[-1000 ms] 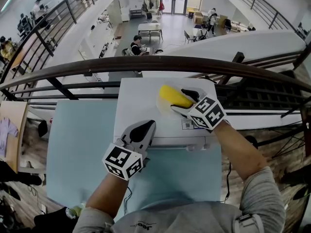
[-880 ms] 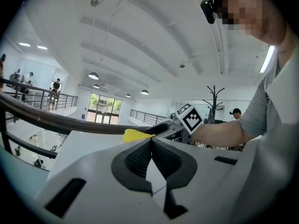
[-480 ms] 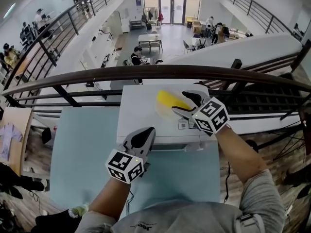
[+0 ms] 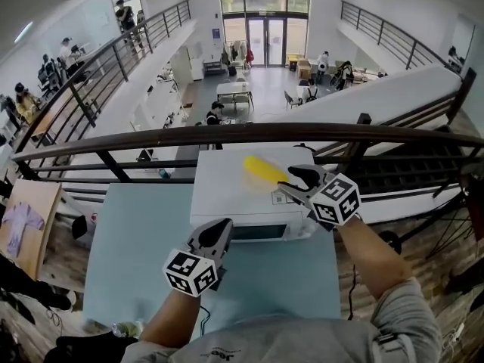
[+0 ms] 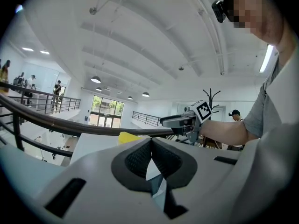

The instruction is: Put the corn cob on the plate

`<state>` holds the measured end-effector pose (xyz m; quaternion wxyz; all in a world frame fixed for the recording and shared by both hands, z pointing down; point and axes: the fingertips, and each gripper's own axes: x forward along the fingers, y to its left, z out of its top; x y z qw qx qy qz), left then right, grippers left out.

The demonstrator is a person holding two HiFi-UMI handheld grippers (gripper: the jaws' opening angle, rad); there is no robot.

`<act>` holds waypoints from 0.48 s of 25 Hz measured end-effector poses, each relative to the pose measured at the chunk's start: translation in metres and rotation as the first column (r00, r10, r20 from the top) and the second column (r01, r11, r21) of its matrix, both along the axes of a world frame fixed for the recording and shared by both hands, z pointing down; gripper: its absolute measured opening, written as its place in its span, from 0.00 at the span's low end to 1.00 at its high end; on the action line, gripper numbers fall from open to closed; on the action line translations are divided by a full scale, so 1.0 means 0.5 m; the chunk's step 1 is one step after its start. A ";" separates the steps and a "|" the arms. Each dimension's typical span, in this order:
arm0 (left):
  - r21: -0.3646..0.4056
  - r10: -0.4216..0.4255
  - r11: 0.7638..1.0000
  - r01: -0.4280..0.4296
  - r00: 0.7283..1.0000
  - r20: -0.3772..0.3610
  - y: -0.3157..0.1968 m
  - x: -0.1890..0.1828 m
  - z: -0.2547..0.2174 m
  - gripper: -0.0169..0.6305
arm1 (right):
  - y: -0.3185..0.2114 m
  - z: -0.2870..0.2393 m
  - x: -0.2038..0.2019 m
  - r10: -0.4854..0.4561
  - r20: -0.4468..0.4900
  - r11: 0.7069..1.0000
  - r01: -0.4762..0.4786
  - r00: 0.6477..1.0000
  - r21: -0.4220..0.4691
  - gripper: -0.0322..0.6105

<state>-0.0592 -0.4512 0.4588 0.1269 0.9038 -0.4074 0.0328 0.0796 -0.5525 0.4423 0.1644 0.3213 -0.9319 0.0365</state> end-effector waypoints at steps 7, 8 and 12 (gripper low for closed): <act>0.029 -0.019 0.999 0.018 1.000 0.017 0.091 -0.027 -0.045 0.05 | 0.109 -0.053 0.024 0.023 0.056 1.000 -0.024 0.998 0.008 0.29; 0.035 -0.019 0.999 0.018 1.000 0.019 0.104 -0.029 -0.050 0.05 | 0.123 -0.058 0.024 0.024 0.060 1.000 -0.025 0.998 0.009 0.29; 0.053 -0.023 0.998 0.021 1.000 0.021 0.156 -0.041 -0.073 0.05 | 0.180 -0.082 0.021 0.027 0.067 0.999 -0.029 0.997 0.024 0.25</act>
